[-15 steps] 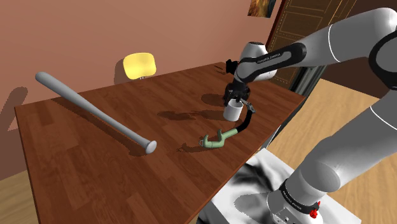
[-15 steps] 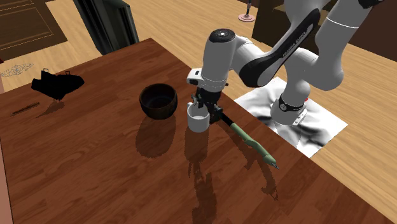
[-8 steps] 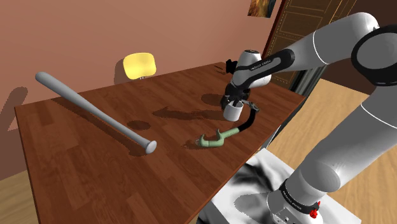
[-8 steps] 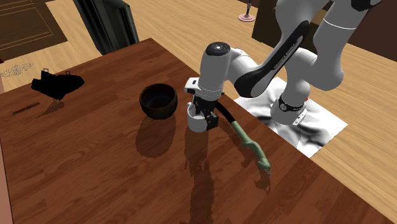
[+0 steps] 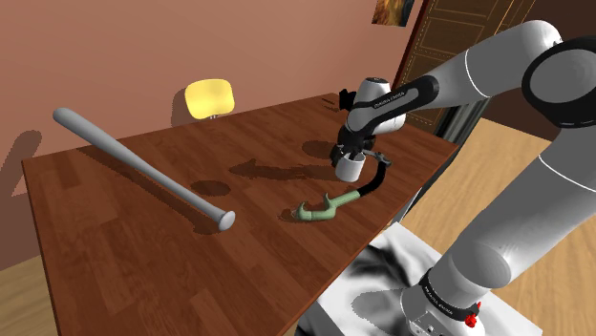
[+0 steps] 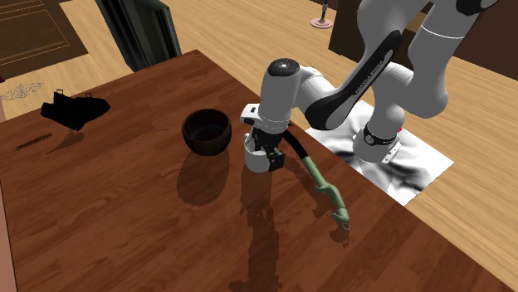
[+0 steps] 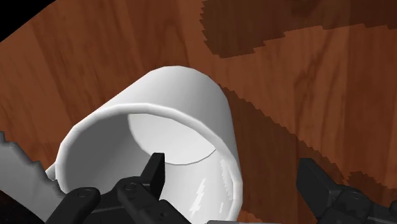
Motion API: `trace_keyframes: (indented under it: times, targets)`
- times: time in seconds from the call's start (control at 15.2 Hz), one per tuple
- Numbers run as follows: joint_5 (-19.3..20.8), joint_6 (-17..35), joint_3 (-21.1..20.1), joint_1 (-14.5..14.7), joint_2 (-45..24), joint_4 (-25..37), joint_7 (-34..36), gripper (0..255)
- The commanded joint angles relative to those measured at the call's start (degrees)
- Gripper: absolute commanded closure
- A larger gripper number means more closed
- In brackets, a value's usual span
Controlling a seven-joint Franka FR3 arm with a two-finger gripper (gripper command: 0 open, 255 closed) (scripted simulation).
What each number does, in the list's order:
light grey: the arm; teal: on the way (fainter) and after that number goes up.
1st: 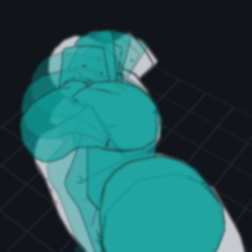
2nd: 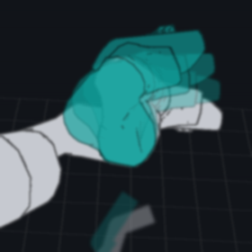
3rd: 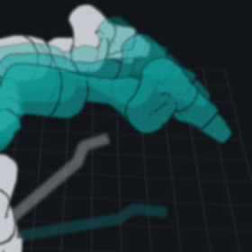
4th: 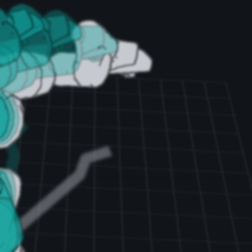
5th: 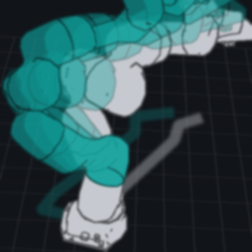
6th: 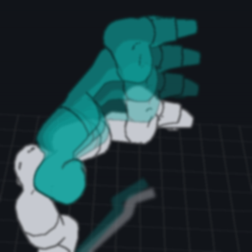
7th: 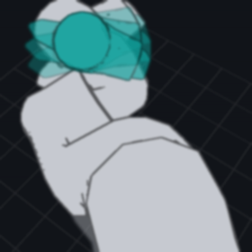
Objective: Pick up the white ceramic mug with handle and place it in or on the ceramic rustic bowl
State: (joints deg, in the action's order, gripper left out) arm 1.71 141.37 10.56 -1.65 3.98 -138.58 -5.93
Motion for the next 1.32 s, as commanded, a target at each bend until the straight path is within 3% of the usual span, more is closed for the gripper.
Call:
trace_keyframes:
  times: [0.0, 0.59, 1.25]
  targets:
    - [0.00, -0.02, 0.00, 0.00, -0.02, -0.03, 0.01, 255]
    - [-0.01, -0.01, 0.00, 0.00, -0.03, -0.03, -0.01, 255]
    - [0.93, -8.16, -0.27, -0.08, 4.76, 3.39, 0.66, 255]
